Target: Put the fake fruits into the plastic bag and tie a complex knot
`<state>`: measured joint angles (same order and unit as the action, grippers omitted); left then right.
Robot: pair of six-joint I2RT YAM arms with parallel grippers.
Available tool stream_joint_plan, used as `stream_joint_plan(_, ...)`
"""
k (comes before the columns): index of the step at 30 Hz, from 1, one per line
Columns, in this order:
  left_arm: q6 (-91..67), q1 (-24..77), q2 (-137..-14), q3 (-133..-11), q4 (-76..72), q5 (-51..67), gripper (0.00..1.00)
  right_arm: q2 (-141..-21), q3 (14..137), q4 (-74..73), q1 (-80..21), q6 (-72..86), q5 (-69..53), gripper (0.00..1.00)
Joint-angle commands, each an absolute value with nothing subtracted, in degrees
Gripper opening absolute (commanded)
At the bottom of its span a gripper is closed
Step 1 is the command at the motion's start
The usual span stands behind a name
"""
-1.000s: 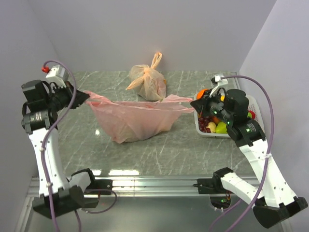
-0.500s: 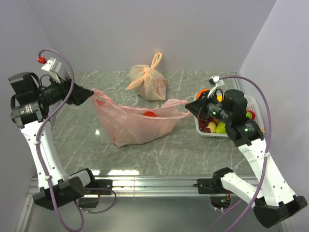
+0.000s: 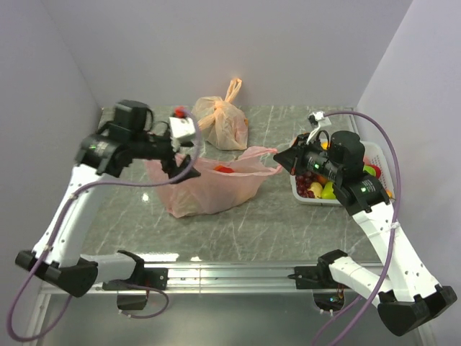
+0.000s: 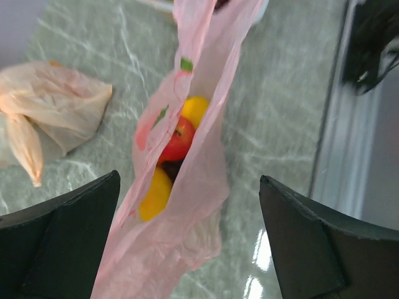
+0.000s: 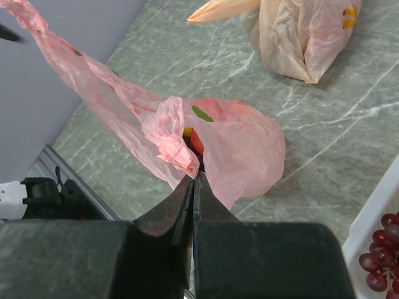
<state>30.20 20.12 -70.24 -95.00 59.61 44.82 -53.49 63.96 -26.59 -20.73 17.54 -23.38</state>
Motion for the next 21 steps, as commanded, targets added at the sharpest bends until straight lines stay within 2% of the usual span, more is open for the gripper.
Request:
stream_joint_plan(1, 35.78, 26.88, -69.97, -88.80, 56.54, 31.08, 0.99, -53.09, 66.01, -24.87, -21.18, 17.23, -23.03, 0.00)
stream_joint_plan(4, 37.43, 33.30, -69.08, -83.34, 48.35, 22.02, 0.99, -53.09, 65.83, -25.40, -21.09, 17.14, -22.86, 0.00)
stream_joint_plan(6, 39.54, 35.58, -70.04, -82.53, 46.68, 19.96, 0.99, -52.91, 66.27, -25.84, -21.09, 17.14, -21.37, 0.00)
stream_joint_plan(10, 40.69, 35.77, -74.60, -83.23, 45.80, 20.30, 0.99, -52.12, 67.50, -27.16, -20.92, 19.42, -15.30, 0.00)
stream_joint_plan(16, 41.48, 35.86, -79.01, -79.38, 40.09, 18.72, 0.99, -51.68, 67.85, -26.72, -20.92, 21.71, -18.19, 0.00)
stream_joint_plan(19, 42.71, 35.86, -79.89, -77.70, 40.51, 21.87, 0.99, -51.33, 67.85, -26.98, -21.01, 21.71, -18.46, 0.00)
stream_joint_plan(20, 43.24, 35.77, -79.81, -77.61, 42.26, 23.97, 0.96, -51.24, 68.03, -26.98, -21.01, 21.80, -18.28, 0.00)
stream_joint_plan(21, 43.76, 35.86, -79.28, -77.43, 43.84, 28.34, 0.87, -50.89, 68.20, -27.24, -21.01, 21.97, -18.19, 0.00)
